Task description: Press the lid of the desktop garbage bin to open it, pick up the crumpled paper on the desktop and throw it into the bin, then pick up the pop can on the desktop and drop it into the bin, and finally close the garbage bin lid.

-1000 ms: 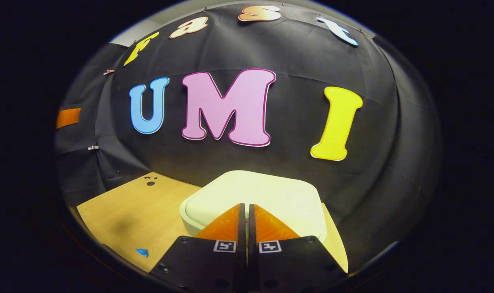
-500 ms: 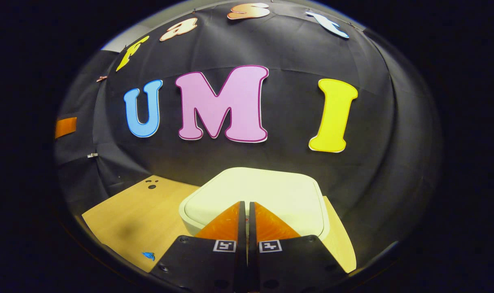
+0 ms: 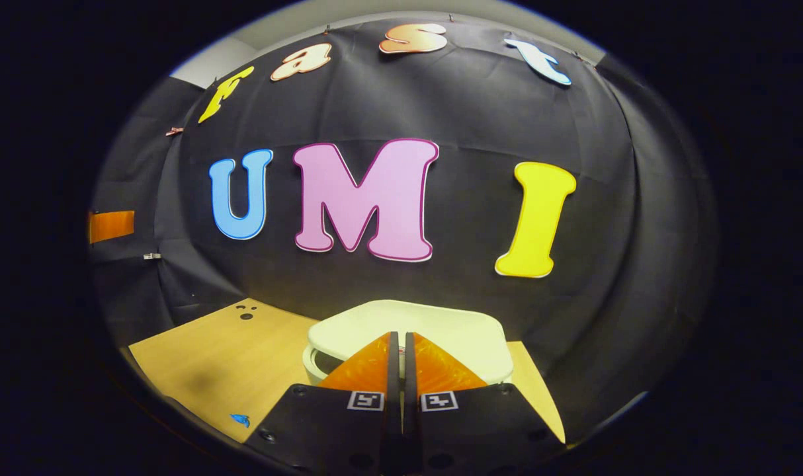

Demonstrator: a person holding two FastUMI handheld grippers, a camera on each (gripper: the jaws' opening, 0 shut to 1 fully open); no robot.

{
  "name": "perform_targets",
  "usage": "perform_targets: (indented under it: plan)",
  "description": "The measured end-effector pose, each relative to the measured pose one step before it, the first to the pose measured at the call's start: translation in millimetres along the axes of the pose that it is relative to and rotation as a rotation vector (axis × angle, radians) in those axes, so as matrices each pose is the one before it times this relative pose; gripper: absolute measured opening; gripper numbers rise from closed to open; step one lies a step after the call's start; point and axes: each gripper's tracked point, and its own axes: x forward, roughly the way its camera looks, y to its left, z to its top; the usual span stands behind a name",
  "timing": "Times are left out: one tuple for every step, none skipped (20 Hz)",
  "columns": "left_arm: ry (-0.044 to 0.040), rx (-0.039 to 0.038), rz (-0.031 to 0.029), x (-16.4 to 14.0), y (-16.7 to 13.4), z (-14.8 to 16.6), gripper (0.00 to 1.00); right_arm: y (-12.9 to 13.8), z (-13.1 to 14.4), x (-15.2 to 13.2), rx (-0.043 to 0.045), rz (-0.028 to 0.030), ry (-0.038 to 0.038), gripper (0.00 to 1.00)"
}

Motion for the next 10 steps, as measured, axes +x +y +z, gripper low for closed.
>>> perform_targets:
  plan:
    - [0.00029,-0.00270,-0.00481,-0.29,-0.57,0.25,0.95,0.86,4.36,-3.25,-0.00522,-0.00279,-0.01112,0.05]
    - [0.00111,-0.00016,-0.00334,-0.06,0.17,-1.08,0.95,0.24,3.10,-2.76,-0.00030,0.00005,-0.00856,0.06]
    - [0.00022,0.00117,-0.00486,-0.50,-1.12,0.29,0.95,1.79,2.97,-2.98,0.00027,0.00012,-0.00601,0.05]
    - [-0.00080,0.00150,-0.00443,0.02,-0.54,-0.65,0.95,1.52,2.37,-1.29,0.00072,0.00214,-0.00405,0.05]
    - [0.00026,0.00176,-0.00447,-0.41,-0.70,0.03,0.95,0.59,1.10,-3.12,-0.00109,-0.00098,-0.00333,0.07]
    - [0.00090,0.00114,-0.00367,-0.65,-0.41,-1.81,0.95,-0.02,0.73,-2.15,-0.00321,-0.00020,-0.00018,0.07]
    - [-0.00067,0.00040,-0.00395,-0.54,-0.49,0.02,0.95,0.80,0.94,-2.27,-0.00217,0.00080,-0.00118,0.09]
    - [-0.00453,-0.00179,-0.00194,-0.82,0.23,-0.19,0.95,2.18,0.64,-1.68,-0.00045,0.00763,-0.00027,0.11]
    - [-0.00401,-0.00388,-0.00294,-0.14,0.20,0.84,0.95,3.33,0.74,-2.14,0.00162,0.01171,0.00261,0.13]
    - [0.00231,-0.00228,-0.00259,-0.80,-0.21,-2.77,0.95,-0.19,-0.94,-1.87,-0.00016,0.00052,0.00432,0.14]
